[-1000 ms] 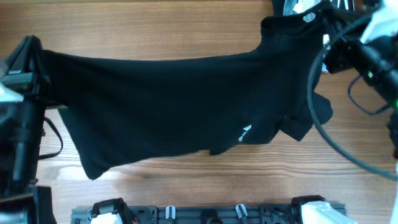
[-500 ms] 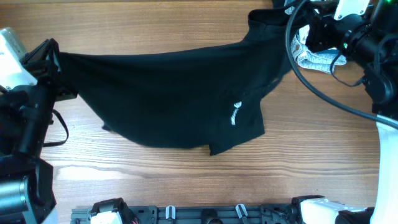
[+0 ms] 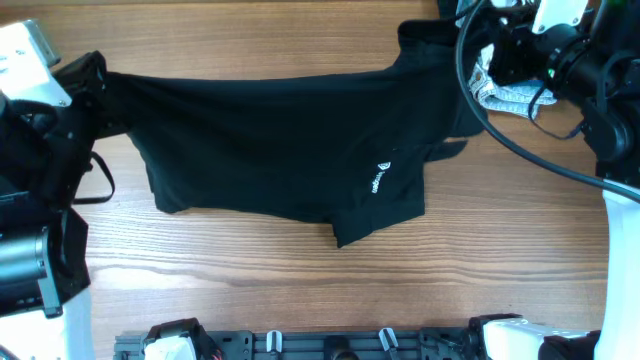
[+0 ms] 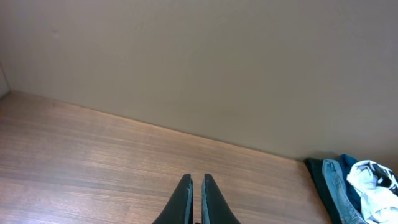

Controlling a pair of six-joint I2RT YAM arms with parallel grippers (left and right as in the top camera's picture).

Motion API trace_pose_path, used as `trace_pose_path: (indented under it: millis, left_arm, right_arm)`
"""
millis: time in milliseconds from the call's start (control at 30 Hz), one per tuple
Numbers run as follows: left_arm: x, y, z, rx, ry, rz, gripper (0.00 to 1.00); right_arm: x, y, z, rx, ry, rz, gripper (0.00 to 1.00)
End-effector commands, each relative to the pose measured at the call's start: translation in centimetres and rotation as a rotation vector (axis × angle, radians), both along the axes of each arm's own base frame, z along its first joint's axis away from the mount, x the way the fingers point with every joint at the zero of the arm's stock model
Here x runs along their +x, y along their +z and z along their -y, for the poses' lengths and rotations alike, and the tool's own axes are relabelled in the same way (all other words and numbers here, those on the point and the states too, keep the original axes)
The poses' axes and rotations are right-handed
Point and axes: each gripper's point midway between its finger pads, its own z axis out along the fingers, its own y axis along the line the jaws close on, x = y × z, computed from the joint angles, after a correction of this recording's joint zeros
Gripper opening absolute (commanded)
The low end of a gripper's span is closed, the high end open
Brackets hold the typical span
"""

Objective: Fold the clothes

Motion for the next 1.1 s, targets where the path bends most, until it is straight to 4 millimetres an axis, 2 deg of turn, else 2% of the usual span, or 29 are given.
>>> trace_pose_path:
  millis: [0, 100, 333, 400, 500, 567, 667, 767, 833, 933, 1000, 1067]
  left_arm:
    - [-0.2, 0.7, 0.1, -0.007, -0.002, 0.018, 0.04]
    - [-0.6, 0.7, 0.2, -0.008, -0.002, 0.017, 0.04]
    - [-2.5, 1.1, 0.5, -0.008, -0.002, 0.025, 0.04]
    - [-2.4, 1.1, 0.5, -0.01, -0.003, 0.026, 0.04]
    - [-1.0, 0.4, 0.5, -0.015, -0.012, 0.004, 0.04]
    - [0.6, -0.3, 0.4, -0.019, -0.018, -0.015, 0.04]
    - [4.0, -1.7, 0.3, -0.022, -0.03, -0.037, 0.04]
    - [8.2, -2.5, -0.3, -0.018, -0.03, -0.01, 0.04]
    - [11.0, -2.4, -0.7, -0.01, -0.029, 0.041, 0.04]
    - [14.9, -1.2, -1.3, -0.017, -0.022, 0.168, 0.04]
    - [16.1, 0.4, -1.5, -0.016, -0.023, 0.246, 0.04]
    - [16.7, 2.4, -1.5, -0.014, -0.028, 0.308, 0.04]
  right_arm:
    - [-0.6, -0.6, 0.0, -0.01, 0.017, -0.036, 0.04]
    - [-1.3, -1.0, 0.1, -0.011, 0.017, -0.064, 0.04]
    - [-3.9, 0.3, 0.3, 0.013, 0.004, -0.048, 0.04]
    - [-3.9, 0.1, 0.3, 0.012, 0.003, -0.054, 0.04]
    - [-3.1, -0.6, 0.2, 0.01, 0.003, -0.076, 0.04]
    - [-2.0, -1.0, 0.1, 0.01, 0.003, -0.08, 0.04]
    - [0.5, -1.5, -0.1, 0.01, 0.003, -0.063, 0.04]
    - [3.9, -1.5, 0.0, 0.002, -0.017, -0.011, 0.04]
    - [7.0, -1.2, 0.3, -0.007, -0.047, 0.055, 0.04]
    - [10.7, 0.1, 0.5, -0.005, -0.071, 0.176, 0.04]
    - [12.2, 1.8, 0.4, 0.003, -0.071, 0.269, 0.04]
    - [12.8, 3.8, 0.4, -0.008, -0.07, 0.364, 0.04]
